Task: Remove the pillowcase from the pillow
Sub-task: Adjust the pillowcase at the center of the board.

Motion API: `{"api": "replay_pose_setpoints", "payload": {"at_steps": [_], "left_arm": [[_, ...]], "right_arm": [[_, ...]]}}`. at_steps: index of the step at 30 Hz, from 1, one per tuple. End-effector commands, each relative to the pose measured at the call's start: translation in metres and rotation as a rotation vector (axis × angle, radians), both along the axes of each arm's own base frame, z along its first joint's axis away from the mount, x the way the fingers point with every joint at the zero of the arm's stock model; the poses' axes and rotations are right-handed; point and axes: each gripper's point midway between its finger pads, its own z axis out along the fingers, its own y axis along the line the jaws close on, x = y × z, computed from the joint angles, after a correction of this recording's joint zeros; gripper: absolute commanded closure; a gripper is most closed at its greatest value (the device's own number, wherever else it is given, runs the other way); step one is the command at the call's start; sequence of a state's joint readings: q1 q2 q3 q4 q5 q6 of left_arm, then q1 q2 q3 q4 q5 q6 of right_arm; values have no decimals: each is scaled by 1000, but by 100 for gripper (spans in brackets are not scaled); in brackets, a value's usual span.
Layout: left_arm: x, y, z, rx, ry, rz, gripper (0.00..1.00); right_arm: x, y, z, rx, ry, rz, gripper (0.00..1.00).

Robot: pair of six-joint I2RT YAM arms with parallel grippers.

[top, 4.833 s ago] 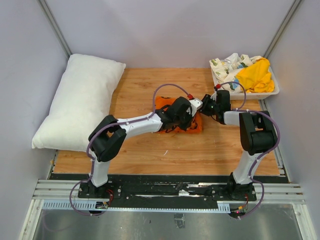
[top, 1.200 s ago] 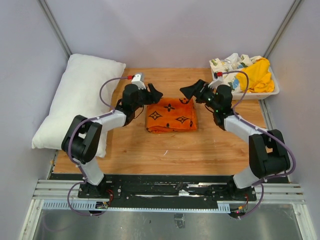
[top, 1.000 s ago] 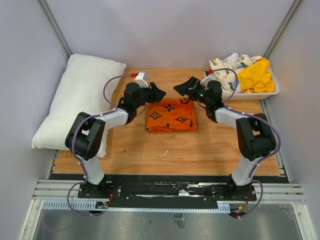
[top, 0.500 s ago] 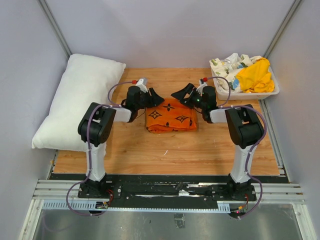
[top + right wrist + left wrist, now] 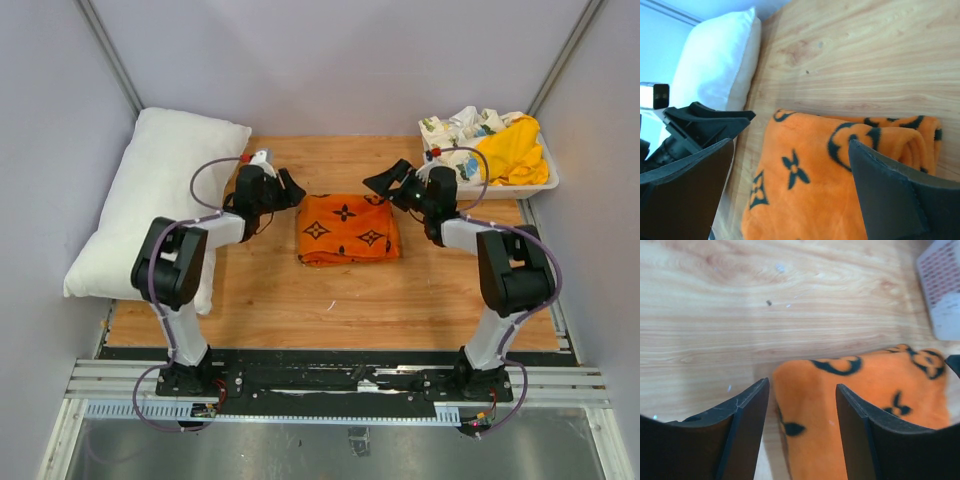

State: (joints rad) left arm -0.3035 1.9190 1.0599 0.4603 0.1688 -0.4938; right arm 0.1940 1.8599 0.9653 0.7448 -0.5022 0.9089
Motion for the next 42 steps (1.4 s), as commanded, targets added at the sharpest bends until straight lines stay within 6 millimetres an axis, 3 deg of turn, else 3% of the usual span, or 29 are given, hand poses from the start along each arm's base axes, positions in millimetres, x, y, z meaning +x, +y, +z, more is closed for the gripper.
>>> {"api": "replay_pose_setpoints", "payload": {"at_steps": [1, 4, 6, 9, 12, 19, 26, 31, 36, 39, 42], "left_arm": [[-28, -6, 80, 12, -176, -36, 43], [-68, -31, 103, -17, -232, -122, 48], [-94, -50, 107, -64, -241, -191, 48], [-125, -70, 102, -169, -216, -270, 48], [-141, -81, 80, -227, -172, -309, 49], [-146, -88, 37, -266, -131, -330, 51], [-148, -77, -6, -236, -52, -260, 52], [-152, -63, -24, -174, -23, -215, 51], [-154, -46, -14, -90, -50, -178, 48], [-153, -35, 12, -76, -94, -168, 42], [-150, -25, 45, -85, -133, -175, 28]], "right_arm": [[-20, -6, 50, -84, -122, -17, 1], [-46, 7, 57, -103, -124, 11, 1], [-64, 19, 54, -104, -113, 44, 1], [-87, 37, 40, -92, -74, 91, 1], [-105, 51, 20, -90, -35, 126, 1], [-124, 53, -18, -74, 35, 142, 2], [-124, 15, -44, -84, 95, 71, 1], [-120, -12, -52, -118, 114, 26, 1], [-118, -22, -41, -161, 92, 17, 1], [-116, -28, -20, -207, 43, 15, 2], [-114, -35, 4, -276, -20, 12, 1]]}}
